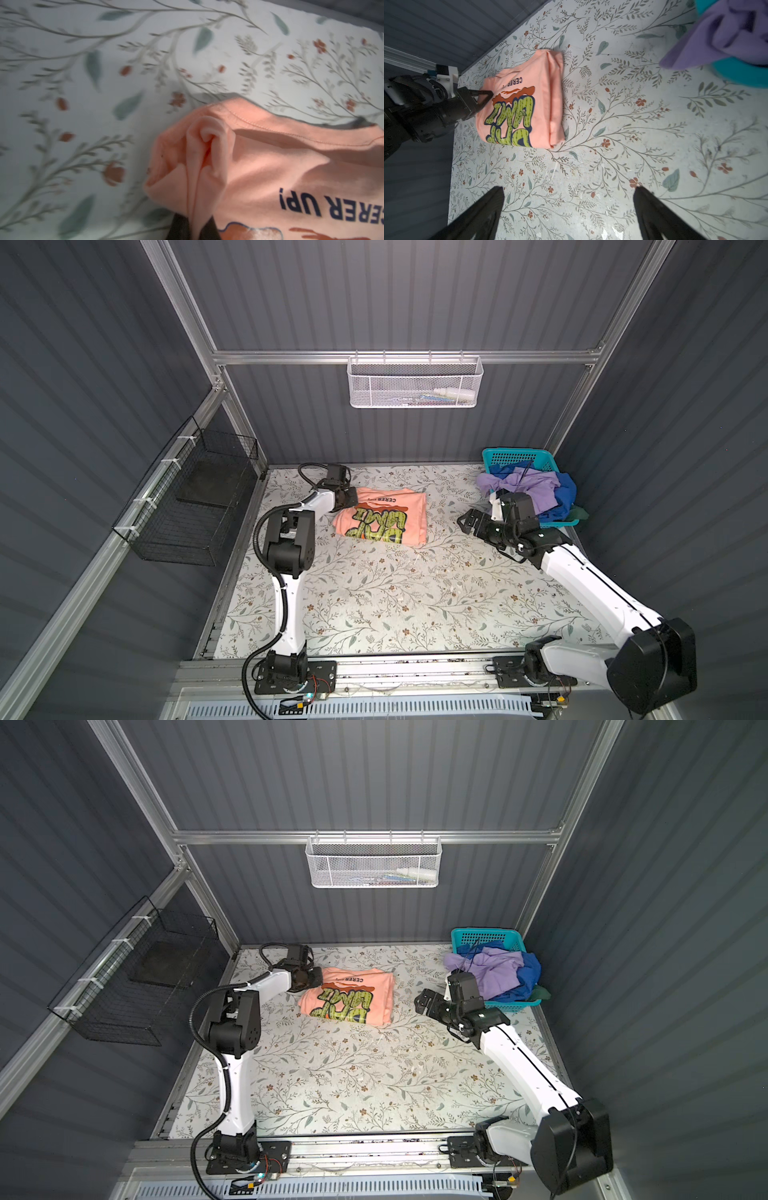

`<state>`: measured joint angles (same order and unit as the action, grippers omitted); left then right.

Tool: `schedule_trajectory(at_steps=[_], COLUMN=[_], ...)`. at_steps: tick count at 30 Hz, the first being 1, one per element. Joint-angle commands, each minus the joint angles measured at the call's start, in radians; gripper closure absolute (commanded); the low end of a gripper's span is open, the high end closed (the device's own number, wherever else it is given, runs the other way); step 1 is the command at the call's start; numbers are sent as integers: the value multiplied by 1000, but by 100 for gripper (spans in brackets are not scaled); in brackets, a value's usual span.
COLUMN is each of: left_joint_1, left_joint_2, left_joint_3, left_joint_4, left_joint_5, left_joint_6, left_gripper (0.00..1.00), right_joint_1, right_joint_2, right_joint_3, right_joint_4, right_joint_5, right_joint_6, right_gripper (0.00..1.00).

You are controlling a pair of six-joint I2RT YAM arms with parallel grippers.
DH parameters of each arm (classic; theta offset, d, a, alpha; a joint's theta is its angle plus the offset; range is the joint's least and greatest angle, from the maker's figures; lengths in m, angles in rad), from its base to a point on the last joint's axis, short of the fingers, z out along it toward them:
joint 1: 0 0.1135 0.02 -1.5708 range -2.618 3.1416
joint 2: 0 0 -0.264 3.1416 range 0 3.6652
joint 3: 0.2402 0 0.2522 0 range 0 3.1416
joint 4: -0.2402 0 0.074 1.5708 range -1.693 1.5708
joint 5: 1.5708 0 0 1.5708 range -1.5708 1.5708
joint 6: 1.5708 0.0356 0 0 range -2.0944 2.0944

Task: Fold and stack the t-shirts
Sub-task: 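Drag the folded peach shirt with the left gripper to the far table corner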

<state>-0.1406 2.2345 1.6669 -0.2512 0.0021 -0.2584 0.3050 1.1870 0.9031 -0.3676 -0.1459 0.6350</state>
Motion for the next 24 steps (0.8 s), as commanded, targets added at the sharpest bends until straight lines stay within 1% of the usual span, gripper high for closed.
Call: schedule_trajectory(at_steps=[1, 2, 4, 7, 8, 13, 15, 17, 19, 24], left_joint_1=[85, 100, 136, 180, 190, 232, 242, 246, 246, 246], left_joint_2=[1, 10, 45, 122, 147, 273, 325, 357, 366, 331], left_joint_3=[10, 29, 88, 243, 293, 535, 642, 712, 733, 704], left_joint_4=[13, 9, -8, -98, -125, -259, -310, -339, -335, -296], left_joint_5=[-59, -69, -30, 0, -8, -32, -66, -84, -127, -312], left_joint_6=[76, 95, 149, 208, 226, 306, 325, 352, 375, 404], left_gripper=[100, 100, 100, 100, 100, 100, 100, 100, 100, 100], right_joint_1=[4, 4, 4, 5, 3, 2, 3, 3, 2, 3], right_joint_2=[-48, -57, -61, -61, -94, -106, -106, -103, -94, -75], right_joint_3=[-50, -60, -75, -93, -95, -111, -120, -131, -137, -133], right_joint_4=[29, 28, 17, 9, 6, -5, -1, 15, 26, 44], right_joint_5=[62, 69, 85, 98, 99, 125, 132, 123, 114, 97], right_joint_6=[-32, -37, -48, -69, -78, -101, -97, -95, -91, -81], right_gripper=[1, 1, 1, 1, 1, 1, 1, 1, 1, 1])
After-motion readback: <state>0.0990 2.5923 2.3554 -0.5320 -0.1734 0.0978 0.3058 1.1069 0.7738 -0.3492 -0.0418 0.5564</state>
